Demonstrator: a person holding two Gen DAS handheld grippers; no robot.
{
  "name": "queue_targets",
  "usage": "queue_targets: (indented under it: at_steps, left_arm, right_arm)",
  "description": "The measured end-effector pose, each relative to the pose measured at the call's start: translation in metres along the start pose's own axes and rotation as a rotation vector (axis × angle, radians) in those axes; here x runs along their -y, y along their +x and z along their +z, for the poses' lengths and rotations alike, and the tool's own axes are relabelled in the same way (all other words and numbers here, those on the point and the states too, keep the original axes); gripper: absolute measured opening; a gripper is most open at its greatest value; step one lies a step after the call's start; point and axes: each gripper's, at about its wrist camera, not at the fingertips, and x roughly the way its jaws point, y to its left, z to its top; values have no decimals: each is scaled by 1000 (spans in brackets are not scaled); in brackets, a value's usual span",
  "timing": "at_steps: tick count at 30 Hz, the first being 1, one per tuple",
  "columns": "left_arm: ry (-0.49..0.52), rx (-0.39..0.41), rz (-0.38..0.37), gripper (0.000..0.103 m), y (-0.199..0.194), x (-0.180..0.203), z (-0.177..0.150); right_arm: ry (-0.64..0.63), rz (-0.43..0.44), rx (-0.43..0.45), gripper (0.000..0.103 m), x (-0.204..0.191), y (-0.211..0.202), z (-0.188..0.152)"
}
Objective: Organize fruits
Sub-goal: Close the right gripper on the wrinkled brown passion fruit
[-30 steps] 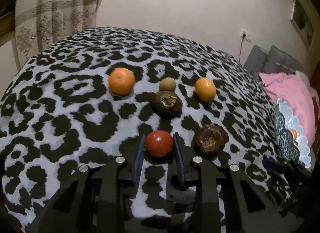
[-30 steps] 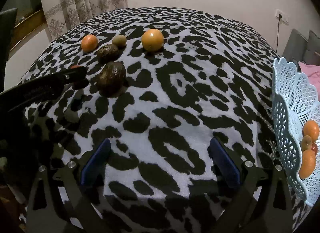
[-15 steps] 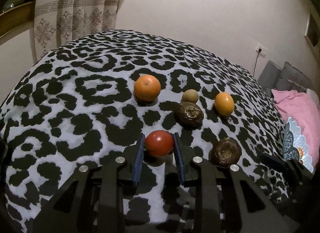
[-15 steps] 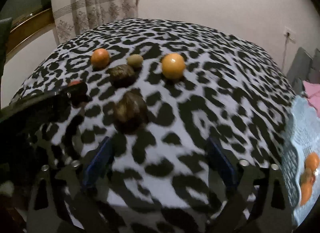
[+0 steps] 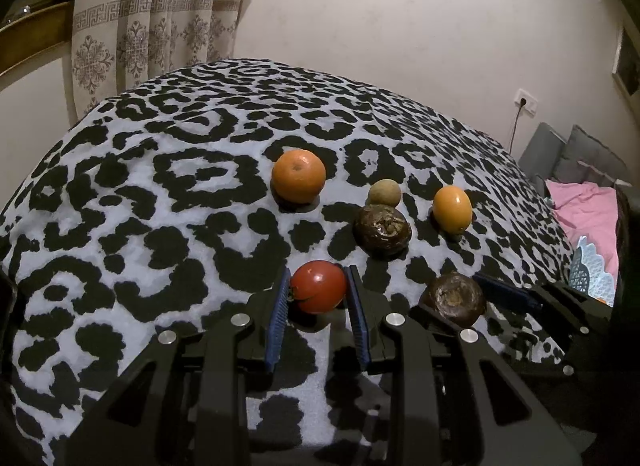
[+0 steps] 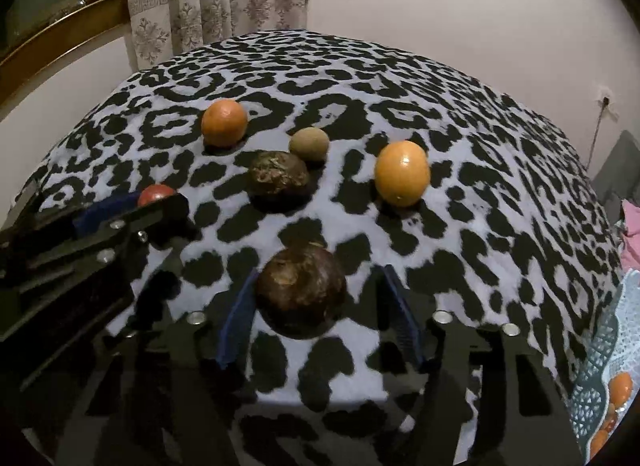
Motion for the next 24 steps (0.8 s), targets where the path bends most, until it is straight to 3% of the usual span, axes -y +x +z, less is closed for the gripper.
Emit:
queue_targets:
  at_steps: [7,24]
  left_arm:
    - [4,-5,0,28,2,1,0]
    - [6,-7,2,28,3,1,-1]
  right_arm:
    - [-26,4,8,44,-9,-2,-1]
    - [88,8,32,43,13,-28,-19]
